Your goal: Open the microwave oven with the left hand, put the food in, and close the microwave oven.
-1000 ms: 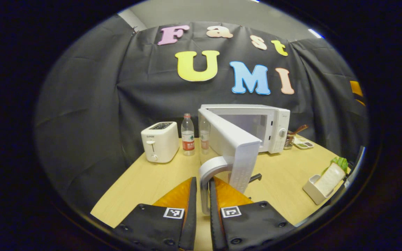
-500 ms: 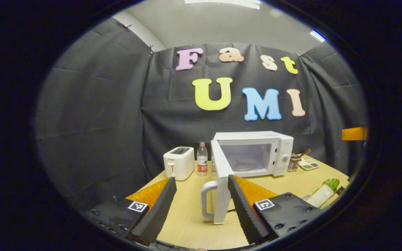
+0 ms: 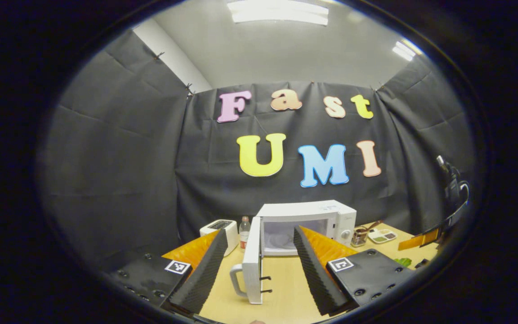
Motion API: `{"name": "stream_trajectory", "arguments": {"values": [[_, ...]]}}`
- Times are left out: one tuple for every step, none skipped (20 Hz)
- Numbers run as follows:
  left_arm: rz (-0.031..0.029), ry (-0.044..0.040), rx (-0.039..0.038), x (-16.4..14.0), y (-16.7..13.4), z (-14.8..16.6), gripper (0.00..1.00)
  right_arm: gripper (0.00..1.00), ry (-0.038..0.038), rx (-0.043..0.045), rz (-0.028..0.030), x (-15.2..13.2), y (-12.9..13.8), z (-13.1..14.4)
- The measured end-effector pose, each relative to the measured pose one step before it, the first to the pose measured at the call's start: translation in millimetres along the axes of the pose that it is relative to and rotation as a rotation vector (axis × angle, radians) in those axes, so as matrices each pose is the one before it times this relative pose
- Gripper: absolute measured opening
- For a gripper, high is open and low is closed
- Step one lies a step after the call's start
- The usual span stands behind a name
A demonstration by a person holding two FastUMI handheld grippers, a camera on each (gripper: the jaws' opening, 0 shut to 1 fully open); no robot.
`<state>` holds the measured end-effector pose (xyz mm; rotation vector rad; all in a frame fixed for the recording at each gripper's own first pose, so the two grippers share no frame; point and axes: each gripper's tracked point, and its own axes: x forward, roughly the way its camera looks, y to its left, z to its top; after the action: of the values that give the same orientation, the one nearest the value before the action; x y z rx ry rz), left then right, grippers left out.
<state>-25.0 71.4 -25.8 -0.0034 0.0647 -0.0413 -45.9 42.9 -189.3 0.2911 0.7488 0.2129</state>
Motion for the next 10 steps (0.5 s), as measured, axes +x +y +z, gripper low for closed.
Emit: {"name": "stream_trajectory", "arguments": {"values": [[0.00280,0.00120,0.00524,-1.32,-2.83,1.36,0.95,0.98,0.03126,-0.01131,-0.00513,3.37,-5.33,-7.05],[0.00490,0.00352,0.01050,-0.84,-2.35,0.02,0.95,0.98,0.02222,-0.01424,-0.00568,1.59,-5.99,-7.80],[0.00493,0.00455,0.01085,-1.05,-0.06,-2.43,0.95,0.99,0.01900,-0.01252,-0.00230,1.22,-4.71,-4.57],[0.00371,0.00484,0.00980,-0.77,-2.96,-1.21,0.95,0.98,0.01611,-0.00746,0.00073,3.11,-3.88,-4.59],[0.00200,0.00395,0.00692,-1.07,-2.56,-1.55,0.95,0.99,0.01463,-0.00518,0.00198,3.23,-4.38,-3.87],[0.00207,0.00382,0.00369,-2.26,-2.87,-0.76,0.95,0.99,0.02118,-0.00249,0.00475,6.17,-1.42,-5.75],[0.00100,0.00161,0.00038,0.77,-3.37,0.57,0.95,0.98,0.02450,0.00744,0.01040,4.59,-1.53,-4.39],[0.00352,-0.00132,-0.00036,0.10,-3.04,1.23,0.95,0.98,0.02235,0.01590,0.01493,2.84,-1.96,-5.64],[0.00289,-0.00288,-0.00118,1.48,-3.35,2.01,0.95,0.99,0.01657,0.01558,0.01540,2.81,-2.65,-4.57],[0.00220,-0.00170,0.00071,2.15,-3.39,0.88,0.95,0.98,0.01984,0.00921,0.00720,3.04,-1.01,-6.08]]}}
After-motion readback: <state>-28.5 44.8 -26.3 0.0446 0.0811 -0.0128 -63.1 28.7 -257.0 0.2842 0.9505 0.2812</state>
